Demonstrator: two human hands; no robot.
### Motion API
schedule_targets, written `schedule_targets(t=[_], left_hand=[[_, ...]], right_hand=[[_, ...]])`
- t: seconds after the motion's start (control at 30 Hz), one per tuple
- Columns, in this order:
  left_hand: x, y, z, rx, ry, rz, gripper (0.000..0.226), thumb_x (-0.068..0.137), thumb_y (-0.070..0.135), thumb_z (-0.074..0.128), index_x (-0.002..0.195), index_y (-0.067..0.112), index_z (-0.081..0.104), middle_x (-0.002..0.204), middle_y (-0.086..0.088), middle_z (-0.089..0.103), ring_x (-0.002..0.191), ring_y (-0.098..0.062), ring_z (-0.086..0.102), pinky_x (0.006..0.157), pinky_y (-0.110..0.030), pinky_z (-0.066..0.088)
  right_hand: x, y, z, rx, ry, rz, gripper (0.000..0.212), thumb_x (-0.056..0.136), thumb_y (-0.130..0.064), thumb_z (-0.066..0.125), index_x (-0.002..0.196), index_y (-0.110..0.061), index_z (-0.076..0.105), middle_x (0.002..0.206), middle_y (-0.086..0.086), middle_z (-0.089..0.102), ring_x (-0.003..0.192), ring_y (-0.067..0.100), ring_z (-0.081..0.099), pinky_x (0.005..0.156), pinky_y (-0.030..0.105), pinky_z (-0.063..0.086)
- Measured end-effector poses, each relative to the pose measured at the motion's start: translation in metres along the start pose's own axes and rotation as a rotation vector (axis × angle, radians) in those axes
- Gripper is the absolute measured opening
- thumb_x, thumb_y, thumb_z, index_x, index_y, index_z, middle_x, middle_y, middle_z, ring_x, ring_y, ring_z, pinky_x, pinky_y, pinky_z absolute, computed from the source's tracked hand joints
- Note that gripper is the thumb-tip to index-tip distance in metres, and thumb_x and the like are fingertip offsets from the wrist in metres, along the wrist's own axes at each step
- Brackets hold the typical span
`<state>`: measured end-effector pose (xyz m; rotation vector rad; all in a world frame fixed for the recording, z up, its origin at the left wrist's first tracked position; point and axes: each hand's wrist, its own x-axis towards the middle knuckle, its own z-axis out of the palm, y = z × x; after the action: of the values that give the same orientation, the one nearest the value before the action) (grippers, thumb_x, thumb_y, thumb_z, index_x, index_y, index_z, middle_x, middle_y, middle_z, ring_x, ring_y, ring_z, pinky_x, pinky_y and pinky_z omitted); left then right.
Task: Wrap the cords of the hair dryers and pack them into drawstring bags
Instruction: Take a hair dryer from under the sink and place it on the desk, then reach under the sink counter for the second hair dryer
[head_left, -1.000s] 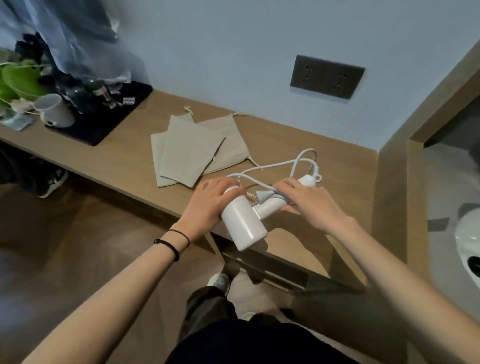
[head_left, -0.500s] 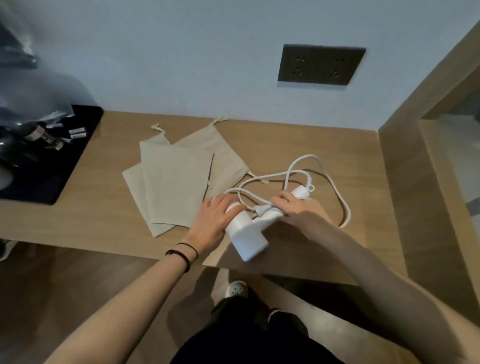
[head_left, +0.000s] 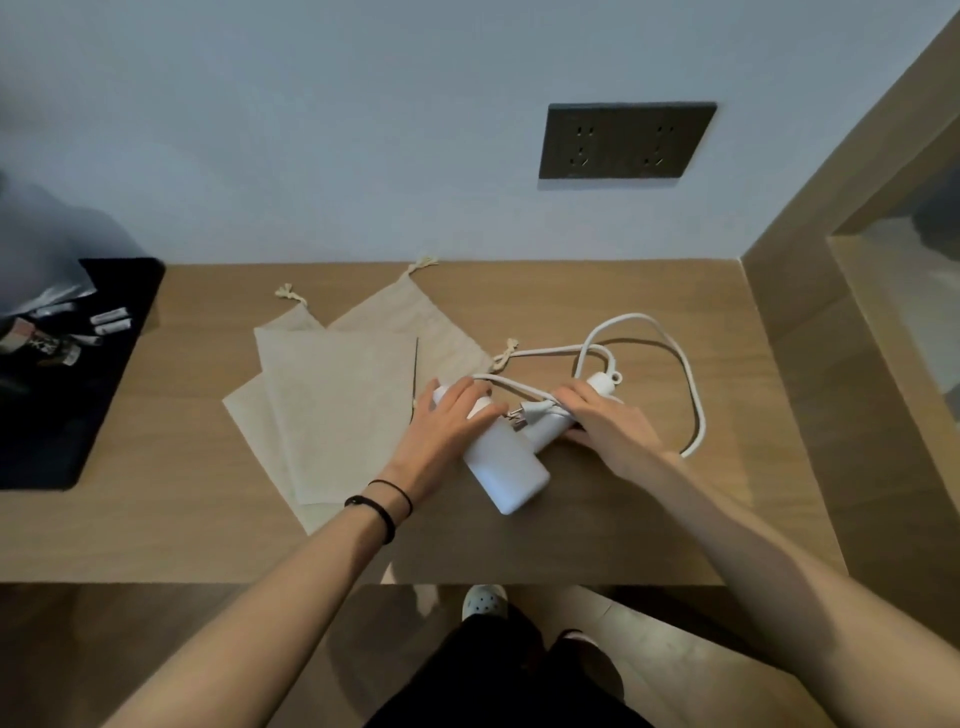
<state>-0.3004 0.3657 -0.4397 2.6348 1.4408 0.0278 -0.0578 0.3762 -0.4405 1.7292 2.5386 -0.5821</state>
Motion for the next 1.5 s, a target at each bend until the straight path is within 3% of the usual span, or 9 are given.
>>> schedule_targets(t=[0.1,0.23,0.4,0.57,0.77,1.07,1.27,1.5], left_hand=[[-0.001,0.002,0.0,0.026,-0.008,-0.008,0.067,0.077,-0.005,0.06,0.134,0.025,0.043,0.144,-0.009,0.038,0.141,-0.029,0.026,0.107,-0.063,0.022],[-0.004,0.009,-0.007,0.089,0.023,-0.018,0.088,0.058,-0.021,0.06,0.134,0.02,0.047,0.146,-0.015,0.039,0.137,-0.039,0.032,0.102,-0.069,0.025],[0.0,0.033,-0.034,0.014,0.046,-0.095,0.071,0.087,0.002,0.047,0.149,0.025,0.022,0.159,-0.002,0.013,0.146,-0.028,0.008,0.115,-0.055,0.008],[0.007,0.067,-0.058,0.021,0.157,0.019,0.063,0.079,0.01,0.059,0.139,0.019,0.043,0.143,-0.01,0.044,0.134,-0.033,0.038,0.106,-0.054,0.031],[0.008,0.119,-0.075,0.03,0.191,0.135,0.061,0.083,0.019,0.059,0.141,0.02,0.04,0.14,-0.009,0.046,0.133,-0.031,0.039,0.108,-0.053,0.027],[-0.016,0.25,-0.085,0.014,0.245,0.267,0.061,0.086,0.021,0.058,0.142,0.02,0.036,0.143,-0.008,0.042,0.135,-0.03,0.035,0.111,-0.051,0.028],[-0.046,0.364,-0.085,-0.032,0.269,0.344,0.066,0.085,0.019,0.057,0.146,0.021,0.032,0.145,-0.008,0.041,0.136,-0.029,0.034,0.111,-0.048,0.029],[-0.066,0.492,-0.088,-0.095,0.296,0.535,0.057,0.089,0.017,0.053,0.144,0.018,0.036,0.144,-0.01,0.043,0.131,-0.029,0.041,0.108,-0.045,0.034]], right_hand=[[-0.001,-0.006,-0.001,0.003,-0.041,0.086,0.054,0.093,-0.013,0.052,0.143,-0.024,0.032,0.15,-0.002,0.03,0.122,0.03,0.048,0.084,0.041,0.046],[-0.012,-0.016,-0.014,-0.039,-0.071,0.135,0.054,0.095,-0.018,0.049,0.145,-0.023,0.028,0.152,-0.003,0.026,0.129,0.027,0.038,0.088,0.042,0.047],[-0.039,-0.026,-0.037,-0.095,0.04,0.181,0.042,0.096,-0.027,0.044,0.138,-0.027,0.041,0.138,-0.004,0.047,0.123,0.022,0.042,0.095,0.039,0.042],[-0.083,-0.025,-0.05,-0.133,0.15,0.274,0.04,0.097,-0.031,0.045,0.137,-0.027,0.045,0.131,-0.004,0.054,0.121,0.02,0.045,0.096,0.037,0.043],[-0.151,-0.018,-0.067,-0.123,0.257,0.365,0.041,0.097,-0.026,0.047,0.137,-0.029,0.045,0.13,-0.005,0.056,0.119,0.018,0.048,0.094,0.035,0.043],[-0.296,0.004,-0.073,-0.13,0.44,0.51,0.04,0.095,-0.026,0.051,0.135,-0.026,0.05,0.132,-0.004,0.056,0.12,0.018,0.051,0.099,0.034,0.04],[-0.422,0.028,-0.062,-0.17,0.488,0.614,0.034,0.094,-0.026,0.051,0.127,-0.025,0.056,0.122,-0.001,0.062,0.109,0.023,0.056,0.087,0.038,0.043],[-0.553,0.055,-0.056,-0.157,0.54,0.812,0.035,0.096,-0.028,0.05,0.13,-0.026,0.054,0.126,0.0,0.061,0.113,0.023,0.056,0.087,0.038,0.051]])
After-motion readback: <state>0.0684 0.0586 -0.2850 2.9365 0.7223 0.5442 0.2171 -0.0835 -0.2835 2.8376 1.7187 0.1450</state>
